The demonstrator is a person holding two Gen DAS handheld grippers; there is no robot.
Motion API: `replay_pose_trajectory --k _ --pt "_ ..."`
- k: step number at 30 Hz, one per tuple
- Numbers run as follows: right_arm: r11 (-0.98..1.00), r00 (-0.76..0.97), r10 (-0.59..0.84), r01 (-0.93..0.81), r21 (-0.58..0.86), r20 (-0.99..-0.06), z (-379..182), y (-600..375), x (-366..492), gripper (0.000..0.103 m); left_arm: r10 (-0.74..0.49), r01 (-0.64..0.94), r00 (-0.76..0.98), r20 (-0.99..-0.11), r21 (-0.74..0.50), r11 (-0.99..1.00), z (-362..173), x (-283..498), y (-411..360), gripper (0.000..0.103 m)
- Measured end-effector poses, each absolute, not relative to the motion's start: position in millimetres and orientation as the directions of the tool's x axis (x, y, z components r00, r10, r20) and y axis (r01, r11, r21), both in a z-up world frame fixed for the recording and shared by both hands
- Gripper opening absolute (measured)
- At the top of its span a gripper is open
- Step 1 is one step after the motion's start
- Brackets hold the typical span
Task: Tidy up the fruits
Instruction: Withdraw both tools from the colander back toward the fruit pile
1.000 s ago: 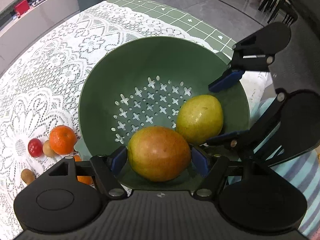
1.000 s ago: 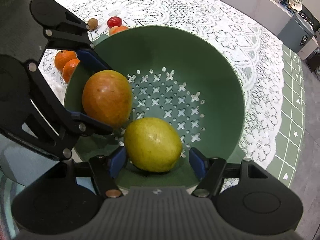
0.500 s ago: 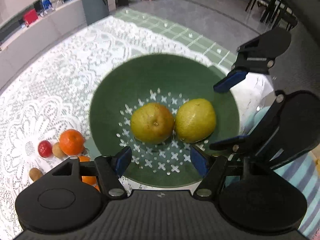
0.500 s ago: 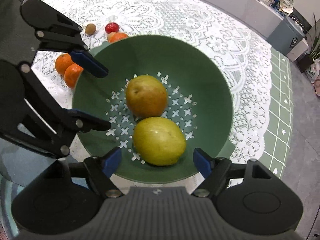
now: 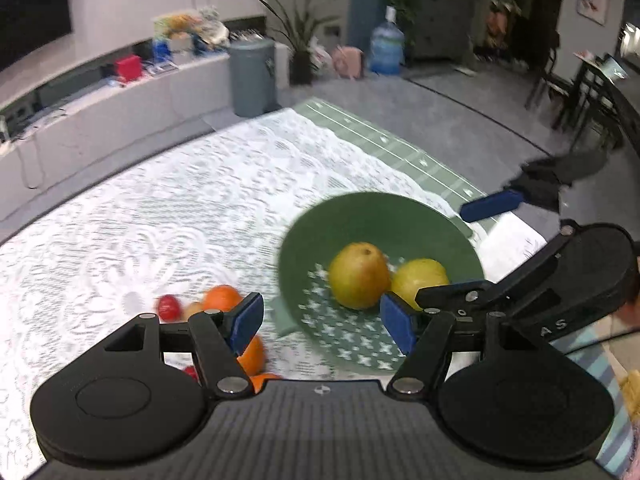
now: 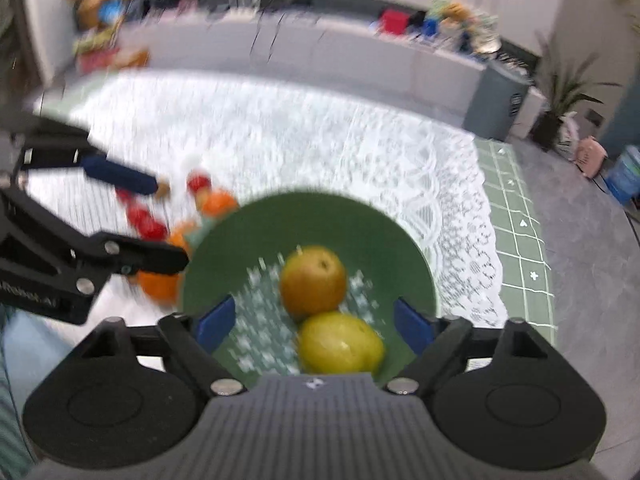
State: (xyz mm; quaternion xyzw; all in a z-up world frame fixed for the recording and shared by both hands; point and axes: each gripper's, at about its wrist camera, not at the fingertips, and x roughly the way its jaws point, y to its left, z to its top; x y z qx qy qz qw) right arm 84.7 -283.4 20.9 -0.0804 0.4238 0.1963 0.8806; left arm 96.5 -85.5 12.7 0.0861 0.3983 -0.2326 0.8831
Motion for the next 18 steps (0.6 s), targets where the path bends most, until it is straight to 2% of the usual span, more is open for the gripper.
replay_pose_trajectory --k 5,10,18 --pt "0.935 0.668 0.311 -0.342 0.092 -0.676 22 -259 63 0.084 -0.306 0.396 0.646 -0.699 -0.036 0.918 24 86 -55 0.079" --pt "0.943 0.705 0.327 -0.287 0.168 -0.629 12 -237 51 0.085 -0.243 0.3 0.731 -0.637 -0.019 0.954 26 68 -23 0.079" --pt "0.945 0.768 0.322 -0.295 0.141 -0.554 -5 -197 19 0.085 -0.178 0.221 0.758 -0.627 -0.01 0.975 13 46 10 0.079"
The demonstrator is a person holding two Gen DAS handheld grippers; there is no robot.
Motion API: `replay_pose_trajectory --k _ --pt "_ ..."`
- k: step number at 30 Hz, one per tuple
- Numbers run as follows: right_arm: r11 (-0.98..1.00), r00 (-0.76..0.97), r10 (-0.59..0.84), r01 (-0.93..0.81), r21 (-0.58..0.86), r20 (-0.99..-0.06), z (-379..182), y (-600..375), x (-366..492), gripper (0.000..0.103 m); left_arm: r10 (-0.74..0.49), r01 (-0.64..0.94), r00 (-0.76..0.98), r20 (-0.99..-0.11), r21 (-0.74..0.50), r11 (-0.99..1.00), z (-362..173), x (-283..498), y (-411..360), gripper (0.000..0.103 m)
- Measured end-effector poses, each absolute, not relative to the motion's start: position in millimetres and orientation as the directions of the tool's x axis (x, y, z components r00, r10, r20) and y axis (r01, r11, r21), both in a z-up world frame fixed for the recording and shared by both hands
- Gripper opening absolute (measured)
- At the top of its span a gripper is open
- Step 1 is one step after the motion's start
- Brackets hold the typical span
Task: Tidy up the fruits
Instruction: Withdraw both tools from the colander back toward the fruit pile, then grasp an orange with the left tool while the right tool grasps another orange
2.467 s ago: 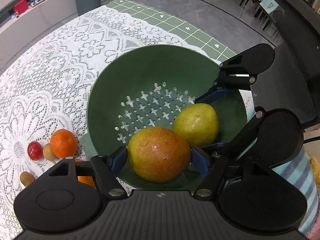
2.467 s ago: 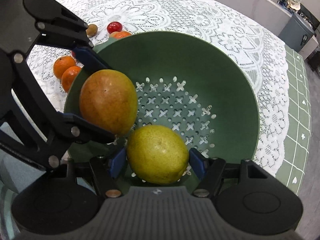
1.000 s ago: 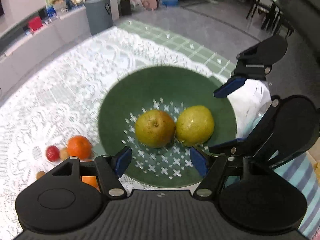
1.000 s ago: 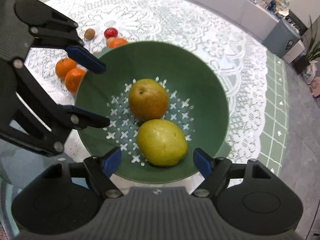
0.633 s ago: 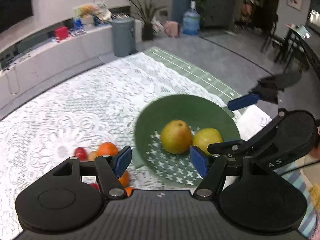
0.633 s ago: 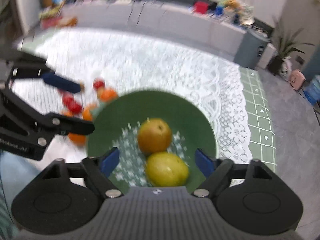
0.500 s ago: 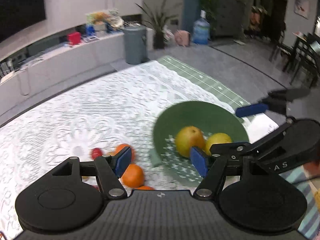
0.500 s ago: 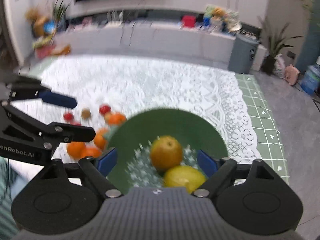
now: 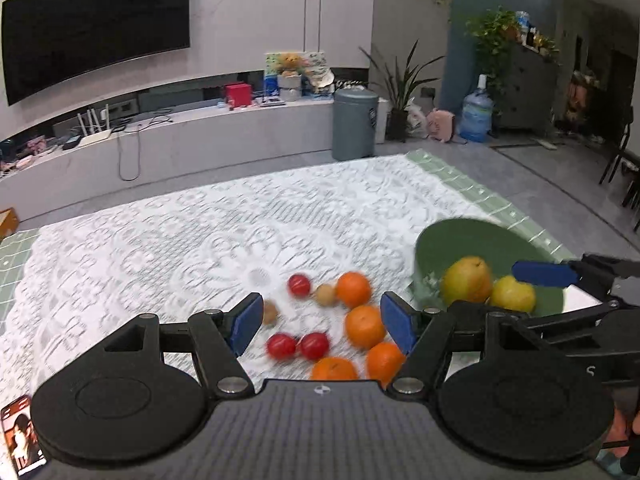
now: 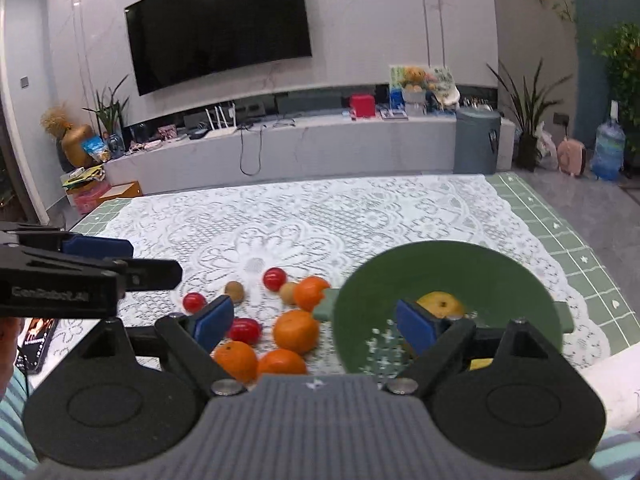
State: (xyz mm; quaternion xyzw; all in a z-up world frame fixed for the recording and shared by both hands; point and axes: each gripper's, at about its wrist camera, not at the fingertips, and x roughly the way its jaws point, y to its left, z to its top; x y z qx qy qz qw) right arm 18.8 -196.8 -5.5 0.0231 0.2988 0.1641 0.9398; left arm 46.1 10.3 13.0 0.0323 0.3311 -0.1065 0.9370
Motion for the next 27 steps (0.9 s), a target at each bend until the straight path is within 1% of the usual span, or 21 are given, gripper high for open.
replay_pose_trajectory --k 3,8,11,12,14,15,17,18,19,21,27 --pt "0.946 0.784 0.311 -0.307 0.1 -0.537 -14 -186 10 0.085 -0.173 0.204 0.75 -0.638 -0.026 0.979 5 37 21 0.077" --pt "0.938 0.782 0.307 -0.346 0.031 -0.542 -28 -171 3 0.084 -0.199 0.174 0.737 -0.646 -0.104 0.979 -13 27 41 0.077" --pt "0.928 0.779 0.311 -0.372 -0.002 -0.544 -38 -162 -2 0.083 -0.193 0.159 0.733 -0.652 -0.112 0.981 -23 23 48 0.077" --pt "0.923 0.778 0.314 -0.384 -0.017 -0.545 -41 -158 -3 0.078 -0.194 0.161 0.731 -0.654 -0.112 0.981 -26 22 48 0.077" --pt "0.912 0.776 0.313 -0.407 -0.056 -0.548 -47 -152 -4 0.074 -0.215 0.18 0.718 -0.662 -0.121 0.976 -33 20 51 0.077" --pt "0.904 0.773 0.309 -0.42 -0.081 -0.554 -50 -147 -6 0.069 -0.222 0.184 0.71 -0.669 -0.129 0.975 -36 21 51 0.077" --pt "0.891 0.762 0.311 -0.441 -0.104 -0.568 -57 -141 -6 0.062 -0.231 0.179 0.696 -0.68 -0.147 0.973 -43 21 53 0.075" --pt "0.885 0.756 0.311 -0.451 -0.115 -0.576 -61 -137 -5 0.06 -0.23 0.176 0.695 -0.681 -0.148 0.973 -45 22 52 0.073" --pt "0.88 0.753 0.304 -0.457 -0.131 -0.584 -65 -134 -3 0.058 -0.227 0.178 0.696 -0.681 -0.144 0.974 -47 22 52 0.072" --pt "0.871 0.751 0.283 -0.462 -0.168 -0.597 -72 -130 -1 0.053 -0.232 0.194 0.69 -0.686 -0.134 0.972 -51 23 48 0.071" --pt "0.851 0.747 0.241 -0.47 -0.236 -0.62 -88 -121 6 0.05 -0.244 0.23 0.67 -0.701 -0.116 0.966 -63 31 36 0.071"
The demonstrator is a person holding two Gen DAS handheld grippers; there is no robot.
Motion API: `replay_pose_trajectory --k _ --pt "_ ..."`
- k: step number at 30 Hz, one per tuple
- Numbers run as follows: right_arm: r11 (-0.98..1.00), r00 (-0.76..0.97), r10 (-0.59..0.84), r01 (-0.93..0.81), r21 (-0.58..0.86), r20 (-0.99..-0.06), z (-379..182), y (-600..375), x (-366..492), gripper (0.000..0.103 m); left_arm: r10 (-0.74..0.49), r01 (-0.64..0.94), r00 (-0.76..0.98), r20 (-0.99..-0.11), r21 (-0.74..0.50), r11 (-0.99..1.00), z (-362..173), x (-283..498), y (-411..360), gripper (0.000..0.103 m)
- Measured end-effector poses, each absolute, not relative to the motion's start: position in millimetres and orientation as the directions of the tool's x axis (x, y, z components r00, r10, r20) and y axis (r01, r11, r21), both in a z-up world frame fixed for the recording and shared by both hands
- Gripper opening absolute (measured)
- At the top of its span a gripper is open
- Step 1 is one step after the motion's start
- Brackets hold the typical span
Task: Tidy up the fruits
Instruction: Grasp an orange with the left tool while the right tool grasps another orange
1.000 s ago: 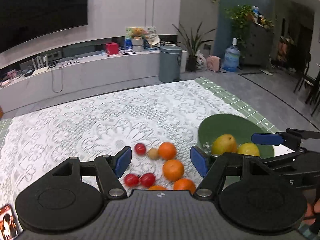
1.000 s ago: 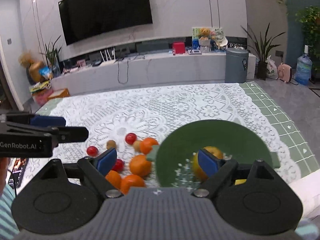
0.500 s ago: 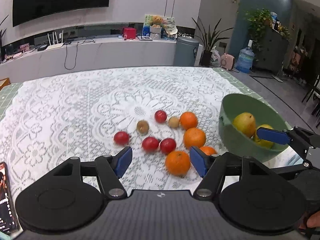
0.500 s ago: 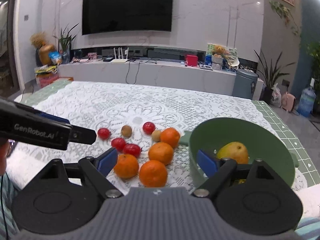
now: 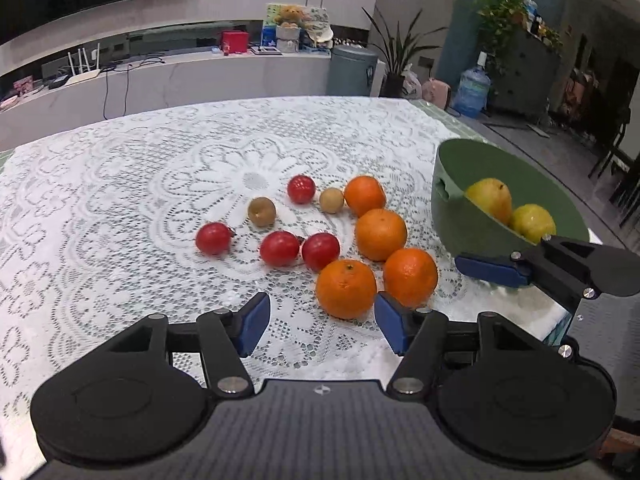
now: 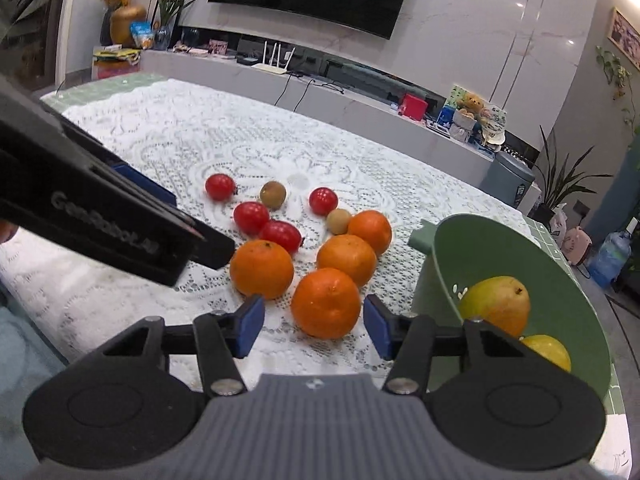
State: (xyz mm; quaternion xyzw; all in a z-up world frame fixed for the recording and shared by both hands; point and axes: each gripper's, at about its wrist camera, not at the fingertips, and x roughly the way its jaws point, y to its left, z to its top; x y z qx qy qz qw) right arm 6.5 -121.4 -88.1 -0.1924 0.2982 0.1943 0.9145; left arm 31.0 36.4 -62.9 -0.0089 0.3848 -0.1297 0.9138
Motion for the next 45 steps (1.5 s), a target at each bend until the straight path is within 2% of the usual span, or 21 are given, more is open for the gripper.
replay_pose_trajectory --k 6,16,29,45 --pt "0.821 0.759 0.193 -0.472 -0.321 -0.622 -101 -114 13 0.044 -0.26 0.252 0.641 -0.722 -0.122 0.96 -76 43 33 0.068" --pt "0.808 0.752 0.191 -0.485 -0.335 -0.63 -112 -113 24 0.043 -0.303 0.269 0.607 -0.735 -0.169 0.948 -86 61 27 0.064" --pt "0.811 0.744 0.205 -0.493 -0.314 -0.636 -114 -115 27 0.043 -0.322 0.283 0.587 -0.743 -0.184 0.941 -92 73 19 0.052" --pt "0.823 0.737 0.251 -0.504 -0.262 -0.628 -98 -120 20 0.041 -0.267 0.227 0.604 -0.751 -0.159 0.961 -80 58 30 0.051"
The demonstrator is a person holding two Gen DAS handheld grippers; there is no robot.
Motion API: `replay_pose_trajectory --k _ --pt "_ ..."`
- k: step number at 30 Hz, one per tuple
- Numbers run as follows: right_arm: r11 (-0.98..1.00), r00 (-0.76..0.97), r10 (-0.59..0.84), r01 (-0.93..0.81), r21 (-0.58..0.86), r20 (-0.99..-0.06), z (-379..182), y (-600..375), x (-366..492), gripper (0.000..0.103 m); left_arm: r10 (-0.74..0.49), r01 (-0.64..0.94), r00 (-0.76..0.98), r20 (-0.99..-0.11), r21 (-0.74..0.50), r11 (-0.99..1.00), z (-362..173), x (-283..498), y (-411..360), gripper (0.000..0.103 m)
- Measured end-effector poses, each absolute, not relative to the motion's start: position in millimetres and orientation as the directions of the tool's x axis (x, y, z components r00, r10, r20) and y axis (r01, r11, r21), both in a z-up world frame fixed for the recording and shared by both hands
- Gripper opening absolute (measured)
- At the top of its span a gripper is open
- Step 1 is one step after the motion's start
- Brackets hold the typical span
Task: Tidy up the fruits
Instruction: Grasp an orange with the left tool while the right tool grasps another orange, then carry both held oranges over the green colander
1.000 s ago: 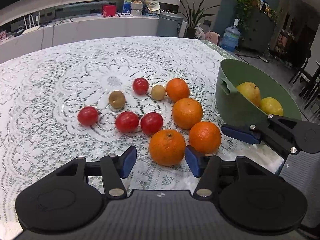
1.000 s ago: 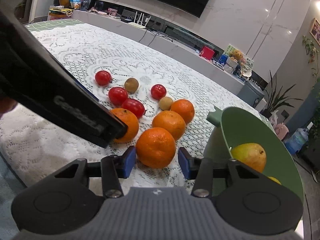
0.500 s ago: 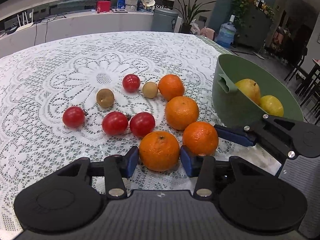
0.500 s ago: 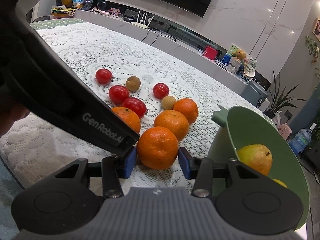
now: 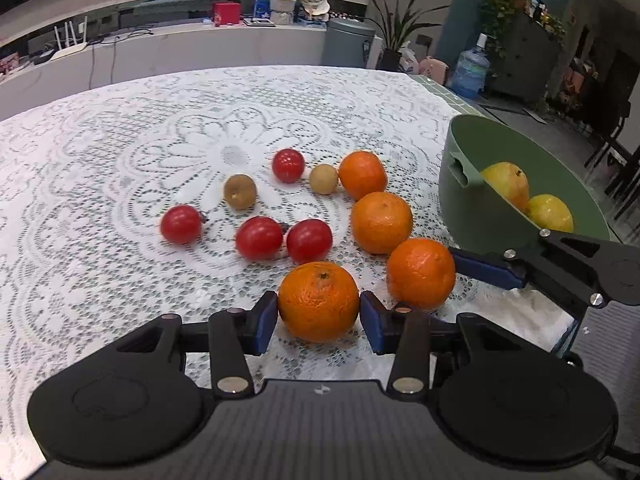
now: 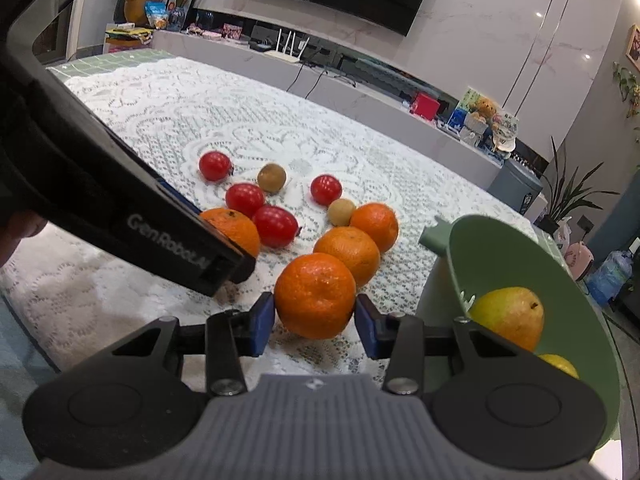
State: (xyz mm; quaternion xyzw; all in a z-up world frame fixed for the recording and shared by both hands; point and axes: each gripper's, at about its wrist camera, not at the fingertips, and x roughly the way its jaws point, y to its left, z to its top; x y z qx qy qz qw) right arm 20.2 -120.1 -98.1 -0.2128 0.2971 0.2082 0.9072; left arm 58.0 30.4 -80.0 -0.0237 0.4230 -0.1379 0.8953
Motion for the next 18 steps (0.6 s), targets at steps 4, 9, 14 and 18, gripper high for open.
replay_pose_trajectory --k 4,9,14,18 --pt "0.833 0.734 0.286 -0.508 -0.218 -0.617 -85 -127 16 0.041 -0.257 0.22 0.627 -0.735 -0.149 0.964 -69 49 32 0.051" --pt "0.85 0.735 0.336 -0.506 -0.146 -0.589 -62 -140 10 0.041 -0.25 0.22 0.671 -0.698 -0.135 0.966 -48 41 29 0.051" --pt "0.878 0.763 0.345 -0.468 -0.099 -0.547 -35 -159 8 0.041 -0.265 0.247 0.714 -0.648 -0.12 0.961 -25 35 20 0.051" --pt "0.899 0.79 0.313 -0.426 -0.105 -0.528 -15 -178 7 0.041 -0.286 0.278 0.732 -0.619 -0.112 0.954 -10 33 11 0.051"
